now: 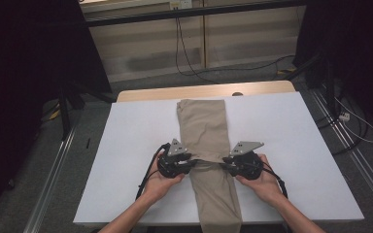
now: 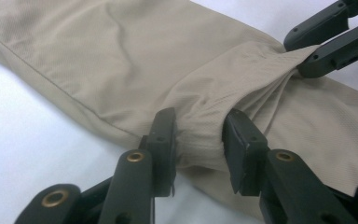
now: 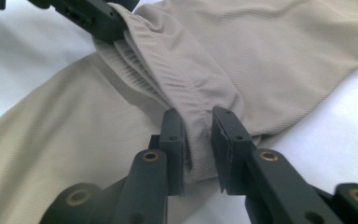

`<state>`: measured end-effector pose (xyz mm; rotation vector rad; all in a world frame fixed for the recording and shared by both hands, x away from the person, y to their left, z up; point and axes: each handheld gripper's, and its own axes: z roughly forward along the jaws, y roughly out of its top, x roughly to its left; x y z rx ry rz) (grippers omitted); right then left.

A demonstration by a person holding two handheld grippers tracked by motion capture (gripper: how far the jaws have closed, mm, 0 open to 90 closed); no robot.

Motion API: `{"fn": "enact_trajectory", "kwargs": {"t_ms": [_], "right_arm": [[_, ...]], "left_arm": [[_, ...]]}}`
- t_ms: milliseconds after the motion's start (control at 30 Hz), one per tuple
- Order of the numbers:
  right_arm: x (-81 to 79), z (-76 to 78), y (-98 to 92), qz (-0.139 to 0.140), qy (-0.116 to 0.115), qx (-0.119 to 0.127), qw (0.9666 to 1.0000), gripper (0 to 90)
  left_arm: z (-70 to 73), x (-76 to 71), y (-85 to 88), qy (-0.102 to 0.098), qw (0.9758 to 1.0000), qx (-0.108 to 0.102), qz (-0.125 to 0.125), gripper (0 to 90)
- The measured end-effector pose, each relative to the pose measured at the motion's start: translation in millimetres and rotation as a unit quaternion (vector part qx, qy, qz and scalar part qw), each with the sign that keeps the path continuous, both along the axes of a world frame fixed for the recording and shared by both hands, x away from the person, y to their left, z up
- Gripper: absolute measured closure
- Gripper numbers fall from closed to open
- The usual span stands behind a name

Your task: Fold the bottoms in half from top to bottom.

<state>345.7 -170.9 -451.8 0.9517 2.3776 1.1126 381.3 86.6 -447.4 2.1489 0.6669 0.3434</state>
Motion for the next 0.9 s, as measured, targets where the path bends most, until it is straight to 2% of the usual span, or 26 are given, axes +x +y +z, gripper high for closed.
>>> {"fn": "enact_trajectory", "kwargs": {"t_ms": [133,267,367,433,533,633,767,900], "right_arm": [[0.3,-4.3,1.9,0.007,0.002,-0.004,1.0,73.4],[0.7,-2.2,-0.2,0.002,0.0,0.003,1.0,80.7],[-0.9,1.8,-4.1,-0.005,0.008,0.014,0.9999,82.3],[-2.7,5.4,-9.5,0.003,0.025,0.04,0.9989,82.5],[-10.2,12.4,-14.2,0.016,0.026,0.046,0.9984,82.6],[-18.0,17.2,-19.6,0.025,0.034,0.064,0.9971,82.7],[-33.0,23.6,-22.4,0.037,0.035,0.072,0.9962,82.7],[-49.8,25.1,-20.8,0.047,0.036,0.072,0.9956,82.6]], "left_arm": [[-5.1,0.9,-0.5,0.002,1.0,0.002,0.0,64.6],[-5.7,-0.1,-3.3,0.013,0.9999,0.0,-0.009,73.2],[-1.7,-4.1,-3.8,0.026,0.9994,-0.007,-0.023,80.2],[2.5,-7.9,-2.8,0.036,0.9988,-0.017,-0.028,83.0],[8.5,-17.5,-1.6,0.047,0.9977,-0.026,-0.041,83.7],[15.0,-30.1,-0.8,0.049,0.9969,-0.031,-0.053,83.9],[19.6,-44.7,3.6,0.059,0.9951,-0.04,-0.068,84.0],[21.7,-58.0,8.0,0.063,0.9943,-0.038,-0.077,84.0]]}}
